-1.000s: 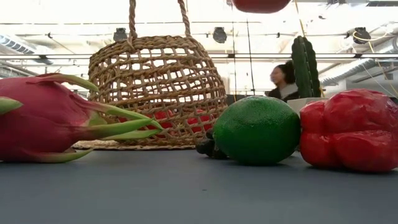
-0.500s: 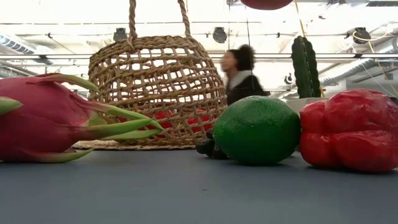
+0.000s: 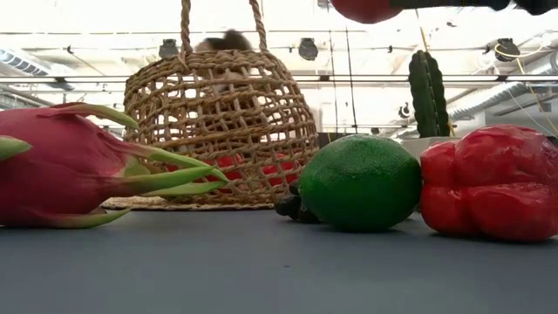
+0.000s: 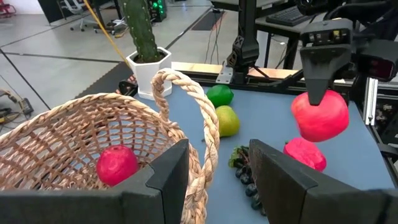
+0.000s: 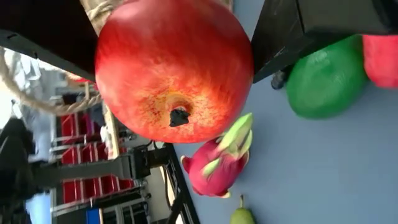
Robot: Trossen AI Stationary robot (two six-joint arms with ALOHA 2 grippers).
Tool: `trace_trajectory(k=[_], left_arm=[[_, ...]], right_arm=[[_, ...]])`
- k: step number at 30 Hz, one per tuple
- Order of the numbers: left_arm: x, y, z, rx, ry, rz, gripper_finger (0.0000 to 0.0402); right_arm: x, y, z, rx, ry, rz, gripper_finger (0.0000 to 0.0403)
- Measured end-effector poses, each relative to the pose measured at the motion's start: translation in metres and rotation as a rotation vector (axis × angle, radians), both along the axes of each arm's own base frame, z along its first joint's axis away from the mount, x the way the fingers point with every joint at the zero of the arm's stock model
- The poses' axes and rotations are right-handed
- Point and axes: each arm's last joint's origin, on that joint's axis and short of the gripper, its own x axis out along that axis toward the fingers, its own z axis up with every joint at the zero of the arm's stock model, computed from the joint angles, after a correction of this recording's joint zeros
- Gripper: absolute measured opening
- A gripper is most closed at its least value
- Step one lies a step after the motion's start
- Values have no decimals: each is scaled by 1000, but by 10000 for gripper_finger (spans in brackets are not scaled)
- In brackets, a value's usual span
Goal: Build produce basket
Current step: Put the red apple into the basket
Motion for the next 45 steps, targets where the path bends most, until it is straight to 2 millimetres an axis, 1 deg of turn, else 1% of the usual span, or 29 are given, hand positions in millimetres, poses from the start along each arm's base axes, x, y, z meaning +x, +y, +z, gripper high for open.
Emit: trace_trajectory(k=[5, 8, 18, 22, 27, 31, 45], left_arm=[[0, 0, 0, 0, 0, 0, 170], [0, 0, 0, 0, 0, 0, 170], [0, 0, 0, 0, 0, 0, 170], [0, 0, 0, 0, 1, 0, 170], [0, 0, 0, 0, 0, 0, 170], [0, 0, 0, 0, 0, 0, 170], [0, 0, 0, -1, 0, 0, 170]], right_arm=[[0, 0, 0, -136, 23, 63, 357], [0, 0, 0, -169, 29, 78, 357], [0, 0, 0, -165, 29, 76, 357], [0, 0, 0, -111, 20, 52, 357], [0, 0, 0, -6, 2, 5, 357], [0, 0, 0, 112, -17, -49, 357], [0, 0, 0, 722, -121, -332, 359]])
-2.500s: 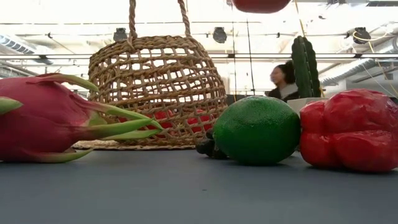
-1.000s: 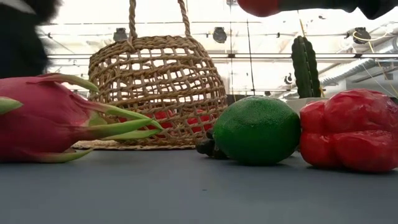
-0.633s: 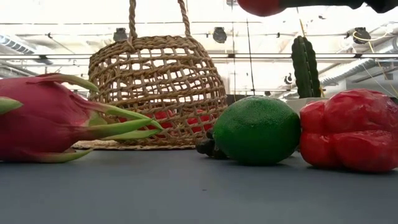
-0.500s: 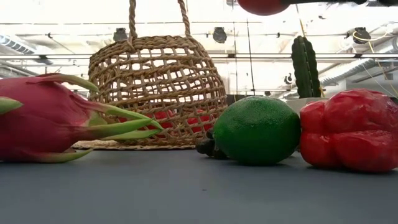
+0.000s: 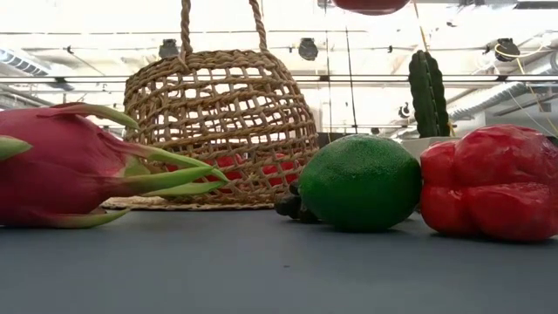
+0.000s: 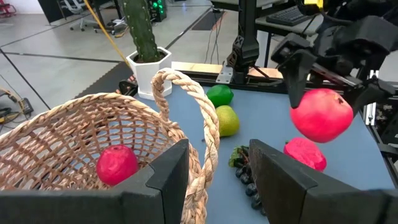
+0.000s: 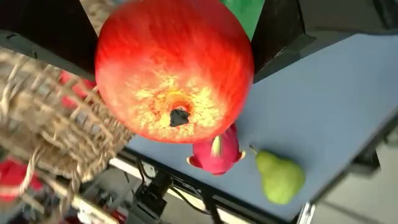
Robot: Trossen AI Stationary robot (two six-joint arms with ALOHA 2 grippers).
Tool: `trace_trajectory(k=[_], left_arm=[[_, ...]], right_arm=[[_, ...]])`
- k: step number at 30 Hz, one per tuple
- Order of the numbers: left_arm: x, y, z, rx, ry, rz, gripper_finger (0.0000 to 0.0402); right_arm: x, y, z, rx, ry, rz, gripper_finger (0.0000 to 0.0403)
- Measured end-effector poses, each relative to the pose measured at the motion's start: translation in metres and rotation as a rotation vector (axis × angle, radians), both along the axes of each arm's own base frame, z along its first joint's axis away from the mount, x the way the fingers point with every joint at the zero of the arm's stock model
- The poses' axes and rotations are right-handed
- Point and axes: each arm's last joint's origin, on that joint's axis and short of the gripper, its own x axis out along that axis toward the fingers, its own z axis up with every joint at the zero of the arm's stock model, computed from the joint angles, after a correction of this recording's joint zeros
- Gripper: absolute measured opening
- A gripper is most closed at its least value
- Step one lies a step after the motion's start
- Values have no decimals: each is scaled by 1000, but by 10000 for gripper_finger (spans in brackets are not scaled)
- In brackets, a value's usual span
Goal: Build produce basket
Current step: Put the red apple into the basket
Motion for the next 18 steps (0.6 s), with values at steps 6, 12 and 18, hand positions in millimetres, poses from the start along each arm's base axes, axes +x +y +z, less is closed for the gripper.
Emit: trace_trajectory(k=[6, 12, 18], left_arm=[[0, 0, 0, 0, 0, 0, 170], [0, 0, 0, 0, 0, 0, 170], [0, 0, 0, 0, 0, 0, 170]], right_arm=[[0, 0, 0, 244, -42, -113, 359], [1, 1, 3, 526, -110, -226, 359], [5, 4, 10, 705, -191, -256, 359]])
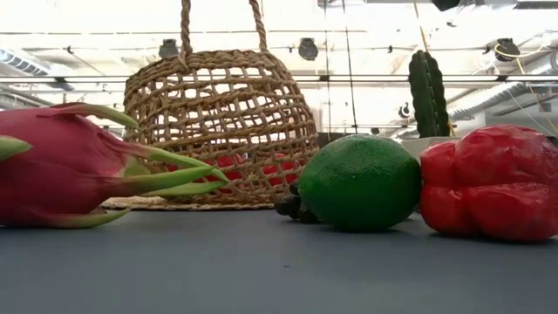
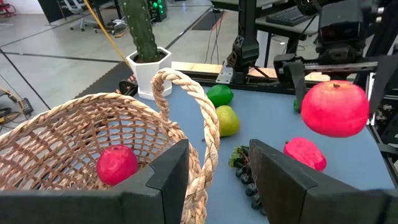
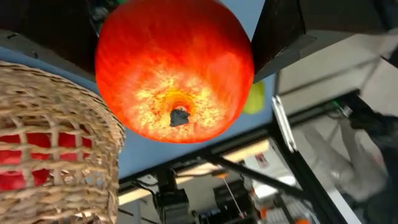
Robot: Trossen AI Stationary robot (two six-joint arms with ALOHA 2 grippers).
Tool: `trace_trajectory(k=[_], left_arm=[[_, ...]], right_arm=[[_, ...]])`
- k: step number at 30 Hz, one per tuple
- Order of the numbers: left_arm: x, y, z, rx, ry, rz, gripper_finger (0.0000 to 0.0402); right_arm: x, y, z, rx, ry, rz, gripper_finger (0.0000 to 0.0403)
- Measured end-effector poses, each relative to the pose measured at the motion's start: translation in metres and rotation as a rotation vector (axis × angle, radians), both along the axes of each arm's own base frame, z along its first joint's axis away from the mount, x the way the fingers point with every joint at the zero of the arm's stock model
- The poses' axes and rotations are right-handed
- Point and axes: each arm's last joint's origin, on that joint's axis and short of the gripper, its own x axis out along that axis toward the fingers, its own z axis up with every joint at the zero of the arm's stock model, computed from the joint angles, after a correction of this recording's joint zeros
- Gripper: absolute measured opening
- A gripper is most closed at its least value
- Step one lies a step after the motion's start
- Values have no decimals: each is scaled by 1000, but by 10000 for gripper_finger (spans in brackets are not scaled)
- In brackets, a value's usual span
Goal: Build produce basket
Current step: Put the red apple into the basket
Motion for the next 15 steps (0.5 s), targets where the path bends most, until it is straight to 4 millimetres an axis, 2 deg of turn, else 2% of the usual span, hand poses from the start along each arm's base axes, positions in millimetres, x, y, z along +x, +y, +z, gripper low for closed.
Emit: trace_trajectory(k=[15], left_arm=[[0, 0, 0, 0, 0, 0, 170]], right_arm=[[3, 2, 8, -20, -69, 24, 359]])
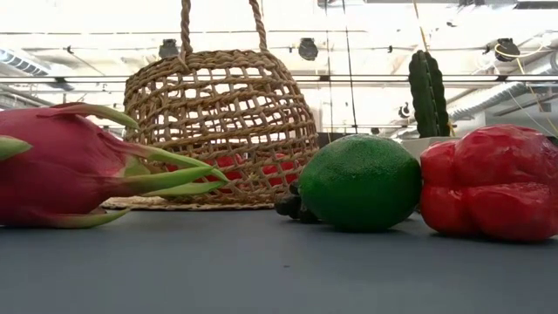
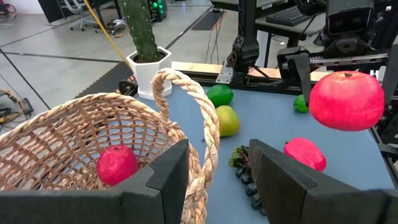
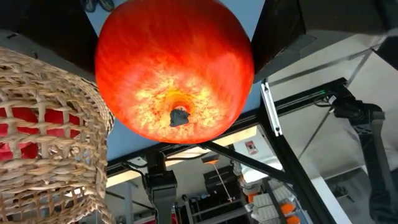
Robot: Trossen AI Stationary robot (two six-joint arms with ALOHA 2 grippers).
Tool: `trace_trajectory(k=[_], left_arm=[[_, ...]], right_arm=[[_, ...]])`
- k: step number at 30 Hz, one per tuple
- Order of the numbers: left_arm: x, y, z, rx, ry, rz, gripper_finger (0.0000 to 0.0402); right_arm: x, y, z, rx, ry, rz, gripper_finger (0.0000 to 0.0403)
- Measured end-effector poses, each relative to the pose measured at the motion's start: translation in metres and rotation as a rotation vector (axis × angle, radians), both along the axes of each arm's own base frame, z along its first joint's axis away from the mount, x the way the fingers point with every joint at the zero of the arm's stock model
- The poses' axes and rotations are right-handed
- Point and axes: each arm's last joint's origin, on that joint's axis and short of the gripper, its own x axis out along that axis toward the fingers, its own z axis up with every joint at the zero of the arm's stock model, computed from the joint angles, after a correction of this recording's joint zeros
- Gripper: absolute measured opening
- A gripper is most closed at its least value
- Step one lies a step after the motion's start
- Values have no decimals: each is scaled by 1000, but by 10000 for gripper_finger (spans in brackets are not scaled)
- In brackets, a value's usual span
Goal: Build produce basket
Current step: Put the red apple into the basket
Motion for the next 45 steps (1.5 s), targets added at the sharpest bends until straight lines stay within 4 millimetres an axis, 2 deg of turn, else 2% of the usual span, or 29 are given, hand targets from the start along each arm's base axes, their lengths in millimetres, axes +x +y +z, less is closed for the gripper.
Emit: trace_trajectory(k=[10, 19, 45], left_arm=[[0, 0, 0, 0, 0, 0, 170], [0, 0, 0, 0, 0, 0, 170], [0, 0, 0, 0, 0, 0, 170]], right_arm=[[0, 0, 0, -26, 5, 6, 359], [4, -6, 0, -331, 41, 69, 359], [4, -6, 0, -337, 42, 74, 359]])
